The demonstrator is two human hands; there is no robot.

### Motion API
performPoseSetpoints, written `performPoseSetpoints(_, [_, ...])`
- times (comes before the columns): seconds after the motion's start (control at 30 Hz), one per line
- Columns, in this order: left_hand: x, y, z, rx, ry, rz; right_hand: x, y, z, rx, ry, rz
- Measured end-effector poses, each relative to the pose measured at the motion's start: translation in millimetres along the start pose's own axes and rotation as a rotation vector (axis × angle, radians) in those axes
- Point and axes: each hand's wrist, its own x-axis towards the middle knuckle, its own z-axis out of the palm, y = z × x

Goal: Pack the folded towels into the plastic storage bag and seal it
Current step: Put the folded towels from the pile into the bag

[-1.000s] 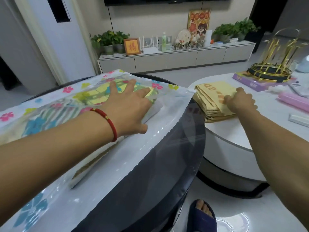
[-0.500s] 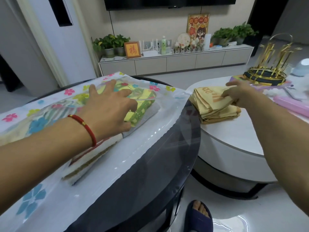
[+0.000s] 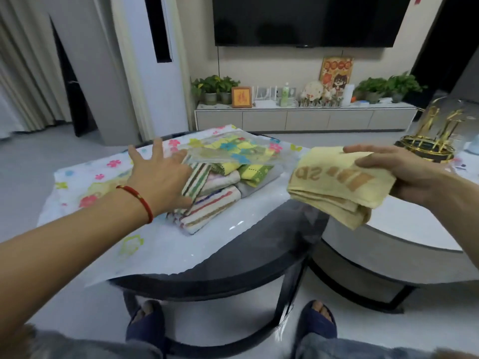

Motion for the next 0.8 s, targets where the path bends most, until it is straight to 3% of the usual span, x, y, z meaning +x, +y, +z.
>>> performPoseSetpoints(0.23, [-16,-62,-26,-0.079,-0.003,0.029,2,-13,140,0.026,-0.375,0.043])
performPoseSetpoints(0.37, [-16,-84,-46,-0.181,-0.104,0.069,37,-13,241,0.041,-0.422,0.016])
performPoseSetpoints(0.57, [-14,-97,-63,-0.253,-0.161,0.063,74,17,373,0.417,-0.39,0.027])
performPoseSetpoints(0.63, [-14,-99,-61,-0.261,-0.158,0.067,73,50,385,0.166,-0.4,0.074])
performPoseSetpoints(0.73, [-13,-96,-51,-0.26,-0.162,0.092,74,83,374,-0.363,-0.4,-0.119])
performPoseSetpoints(0.8, [-11,-90,-42,-0.282,-0.144,0.102,72,83,357,-0.429,-0.377,-0.197])
